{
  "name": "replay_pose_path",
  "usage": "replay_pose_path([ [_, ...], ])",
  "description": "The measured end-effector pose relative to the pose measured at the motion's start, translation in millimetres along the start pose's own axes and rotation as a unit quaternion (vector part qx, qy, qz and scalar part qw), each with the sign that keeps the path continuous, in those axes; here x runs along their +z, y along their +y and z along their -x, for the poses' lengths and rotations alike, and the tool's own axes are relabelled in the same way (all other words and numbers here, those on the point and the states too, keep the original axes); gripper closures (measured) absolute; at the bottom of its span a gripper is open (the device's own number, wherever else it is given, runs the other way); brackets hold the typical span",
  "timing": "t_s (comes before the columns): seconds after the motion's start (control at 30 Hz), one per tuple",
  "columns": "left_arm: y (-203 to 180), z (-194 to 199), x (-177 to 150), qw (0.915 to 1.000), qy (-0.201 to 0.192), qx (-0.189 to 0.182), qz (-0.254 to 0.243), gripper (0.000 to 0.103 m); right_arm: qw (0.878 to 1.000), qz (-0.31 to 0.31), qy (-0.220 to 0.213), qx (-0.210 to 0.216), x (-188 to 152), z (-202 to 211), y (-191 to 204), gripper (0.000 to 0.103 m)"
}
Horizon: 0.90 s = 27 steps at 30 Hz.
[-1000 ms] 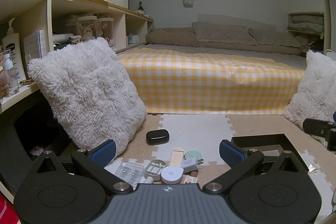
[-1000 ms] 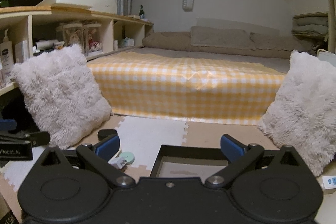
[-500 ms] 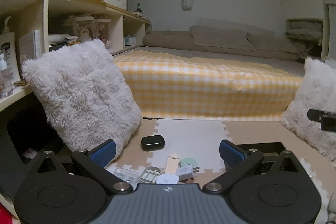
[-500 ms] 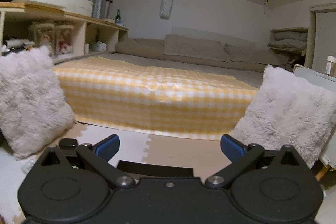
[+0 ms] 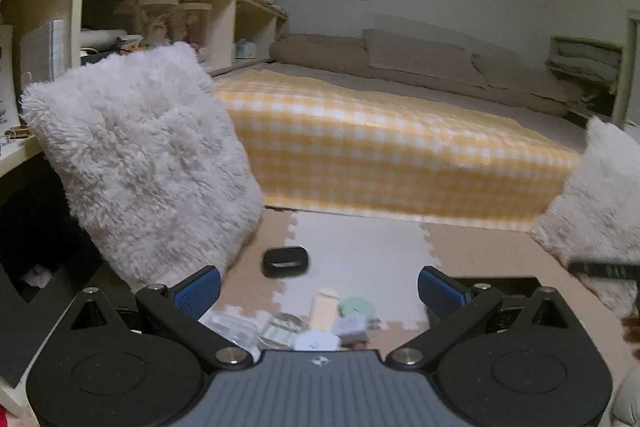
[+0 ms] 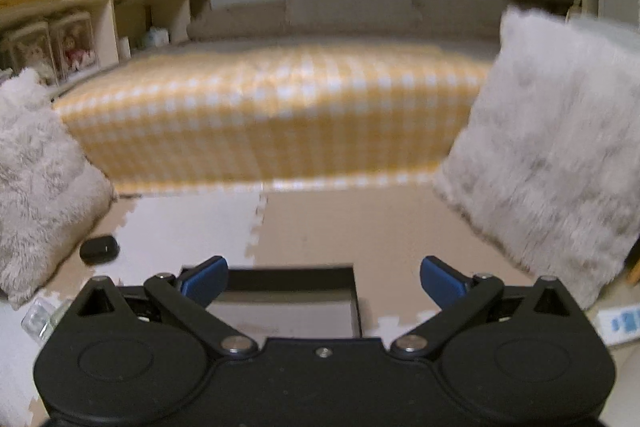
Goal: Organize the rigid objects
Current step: 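Lower the left tool toward the clear plastic parts case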
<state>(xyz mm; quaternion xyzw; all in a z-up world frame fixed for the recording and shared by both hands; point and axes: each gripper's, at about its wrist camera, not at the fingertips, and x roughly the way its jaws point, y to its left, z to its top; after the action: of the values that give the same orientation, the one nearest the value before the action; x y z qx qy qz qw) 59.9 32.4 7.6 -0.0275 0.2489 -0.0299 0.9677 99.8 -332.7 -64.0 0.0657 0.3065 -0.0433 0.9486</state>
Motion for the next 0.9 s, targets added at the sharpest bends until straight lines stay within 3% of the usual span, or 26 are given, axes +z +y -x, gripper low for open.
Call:
replay_pose_path([
  [0.27,46,-57,25,0.9991,0.024,0.034,-0.01,0.0,0.996,-0.004,0.087,-0.005,-14,-36,-10,0.002],
  [0.47,75,-111,21,0.9939,0.105,0.018,-0.031,0.0,0.99,-0.013,0.142,-0.002,-24,-56,-17,0.021],
  [0.63,85,-151,2,0.9829,0.176,0.012,-0.053,0.001,0.984,-0.022,0.179,0.004,-30,-70,-22,0.036],
  [0.7,88,-163,-7,0.977,0.203,0.012,-0.064,0.006,0.981,-0.013,0.194,-0.005,-33,-75,-21,0.046],
  [0.83,94,-182,-19,0.9687,0.236,0.017,-0.075,0.008,0.976,-0.007,0.217,-0.004,-37,-85,-21,0.059],
  [0.9,98,-188,-21,0.9658,0.246,0.02,-0.08,0.009,0.973,-0.004,0.23,-0.006,-39,-90,-22,0.072],
])
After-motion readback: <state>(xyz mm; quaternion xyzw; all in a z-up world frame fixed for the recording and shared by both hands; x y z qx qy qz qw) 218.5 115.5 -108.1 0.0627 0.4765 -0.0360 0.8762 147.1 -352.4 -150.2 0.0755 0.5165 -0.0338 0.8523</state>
